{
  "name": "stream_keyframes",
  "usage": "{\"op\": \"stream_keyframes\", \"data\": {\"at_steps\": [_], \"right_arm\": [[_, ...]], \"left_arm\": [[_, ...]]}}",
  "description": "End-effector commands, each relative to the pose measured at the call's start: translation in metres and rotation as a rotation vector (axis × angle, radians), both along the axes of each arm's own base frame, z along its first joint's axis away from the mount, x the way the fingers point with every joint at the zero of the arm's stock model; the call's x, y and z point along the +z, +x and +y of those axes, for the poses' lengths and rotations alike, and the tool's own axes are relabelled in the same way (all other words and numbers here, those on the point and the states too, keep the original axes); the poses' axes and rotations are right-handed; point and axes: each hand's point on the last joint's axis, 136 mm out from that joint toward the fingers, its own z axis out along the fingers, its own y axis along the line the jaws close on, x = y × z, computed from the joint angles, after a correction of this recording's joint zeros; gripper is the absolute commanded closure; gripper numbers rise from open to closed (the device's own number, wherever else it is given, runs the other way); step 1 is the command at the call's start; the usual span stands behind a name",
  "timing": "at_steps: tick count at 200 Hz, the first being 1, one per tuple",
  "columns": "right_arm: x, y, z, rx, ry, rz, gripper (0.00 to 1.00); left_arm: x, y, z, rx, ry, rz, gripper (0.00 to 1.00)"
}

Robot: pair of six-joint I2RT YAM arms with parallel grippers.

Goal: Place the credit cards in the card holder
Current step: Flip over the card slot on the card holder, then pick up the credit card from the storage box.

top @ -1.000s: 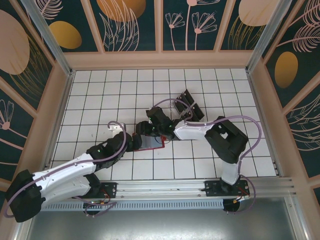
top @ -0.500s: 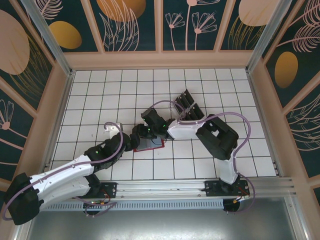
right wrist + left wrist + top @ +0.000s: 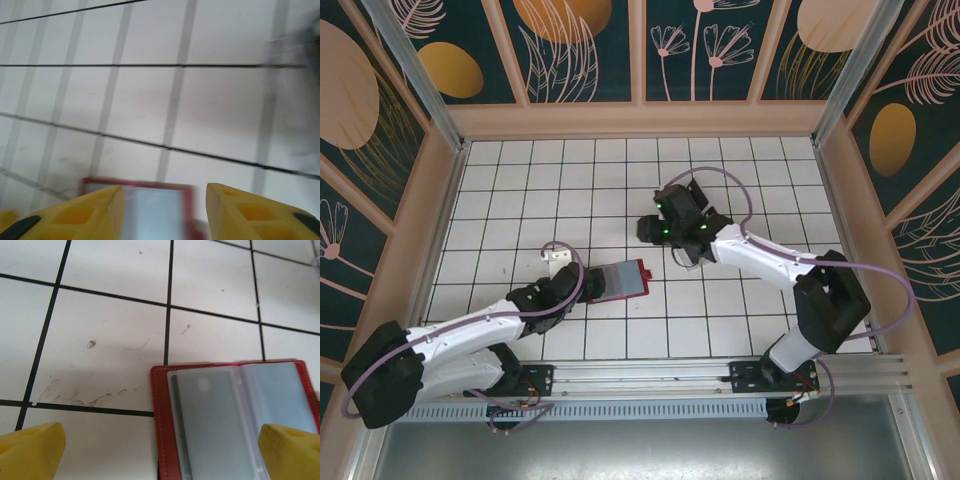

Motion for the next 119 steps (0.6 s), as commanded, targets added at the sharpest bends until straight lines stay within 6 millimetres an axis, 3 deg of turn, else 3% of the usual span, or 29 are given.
{"op": "stream_keyframes", "data": {"at_steps": [1,60,119], "right_arm": [[-0.037,-0.011,-0.058,-0.011,-0.307,0.034,0.54],[-0.050,-0.004,-0.094,-0.045,-0.537,0.008,0.60],[-0.064,-0.004,-0.104,-0.040,-0.604,0.019,0.61]], "left_arm": [[-0.005,0.006,0.005,0.002,0.048,0.004,0.01],[-0.003,0.025,0.005,0.008,0.057,0.014,0.02],[-0.005,0.032,-0.001,-0.010,0.071,0.029,0.02]]}}
